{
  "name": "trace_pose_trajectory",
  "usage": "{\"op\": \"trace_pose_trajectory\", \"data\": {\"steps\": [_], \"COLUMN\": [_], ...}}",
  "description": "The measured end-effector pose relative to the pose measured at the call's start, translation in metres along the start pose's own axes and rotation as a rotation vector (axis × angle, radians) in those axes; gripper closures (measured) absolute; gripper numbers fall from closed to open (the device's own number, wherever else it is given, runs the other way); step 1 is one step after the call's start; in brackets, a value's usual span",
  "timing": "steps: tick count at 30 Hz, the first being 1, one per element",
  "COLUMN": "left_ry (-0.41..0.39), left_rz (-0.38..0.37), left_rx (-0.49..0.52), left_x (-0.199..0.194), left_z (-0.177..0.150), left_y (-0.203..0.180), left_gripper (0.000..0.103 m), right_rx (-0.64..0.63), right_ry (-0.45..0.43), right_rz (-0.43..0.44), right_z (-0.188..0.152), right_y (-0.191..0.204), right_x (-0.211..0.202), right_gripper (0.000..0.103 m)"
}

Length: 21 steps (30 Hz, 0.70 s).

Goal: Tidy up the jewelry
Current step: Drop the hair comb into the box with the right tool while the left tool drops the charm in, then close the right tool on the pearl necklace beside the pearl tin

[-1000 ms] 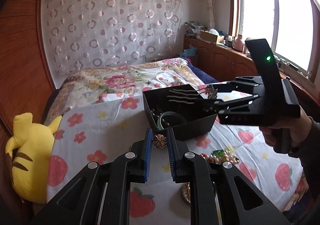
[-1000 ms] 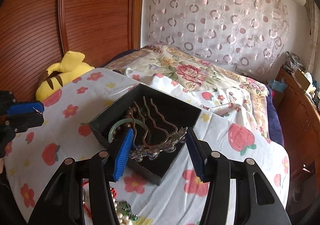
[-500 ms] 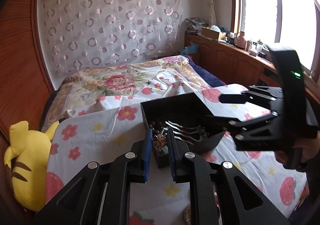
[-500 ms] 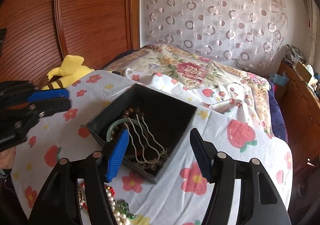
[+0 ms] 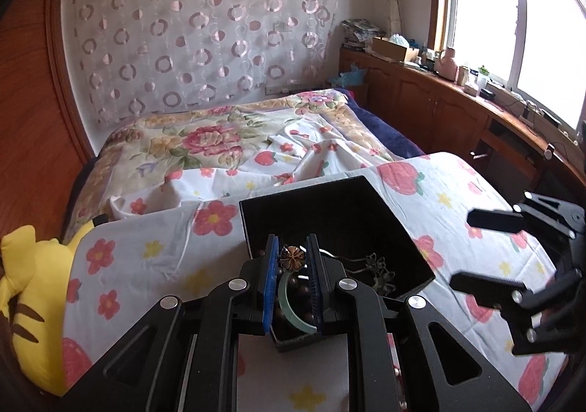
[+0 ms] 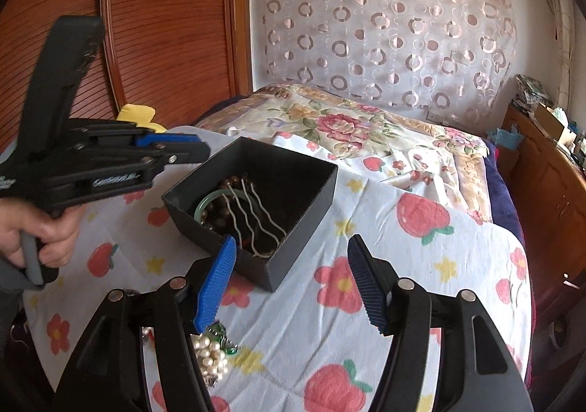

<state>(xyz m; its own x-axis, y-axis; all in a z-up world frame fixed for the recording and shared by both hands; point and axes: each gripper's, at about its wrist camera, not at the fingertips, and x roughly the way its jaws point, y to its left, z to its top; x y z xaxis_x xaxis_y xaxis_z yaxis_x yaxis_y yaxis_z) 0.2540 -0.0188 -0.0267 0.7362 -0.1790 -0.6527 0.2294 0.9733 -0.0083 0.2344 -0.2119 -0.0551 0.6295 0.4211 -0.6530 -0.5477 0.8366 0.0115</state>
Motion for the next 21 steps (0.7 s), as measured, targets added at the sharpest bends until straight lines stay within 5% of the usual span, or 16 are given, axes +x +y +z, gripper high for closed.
{"op": "trace_pose_trajectory", "data": {"steps": [4,14,21], "left_ry": [-0.015,-0.063,-0.073], "left_rz": [-0.005,0.007,0.017], "left_rx": [-0.018,-0.014,-0.001], "left_x": [-0.004,-0.038,-0.056], "left_z": [-0.001,-0.026,-0.059], "left_y": [0.002,0.0,-0.005], "left_gripper": [0.061,0.017,0.009], "right_rx": [0.003,0.017,0.004], "right_ry": [-0.002,0.009,0.043], "right_rz": [0.007,0.034,0.074], "right_z": [-0.006,-0.028,-0.049], "right_y": [0.003,0.01,0.023], "right_x": [-0.004,-0.016,-0.021], "right_gripper": [0.037,0.037,0.051]}}
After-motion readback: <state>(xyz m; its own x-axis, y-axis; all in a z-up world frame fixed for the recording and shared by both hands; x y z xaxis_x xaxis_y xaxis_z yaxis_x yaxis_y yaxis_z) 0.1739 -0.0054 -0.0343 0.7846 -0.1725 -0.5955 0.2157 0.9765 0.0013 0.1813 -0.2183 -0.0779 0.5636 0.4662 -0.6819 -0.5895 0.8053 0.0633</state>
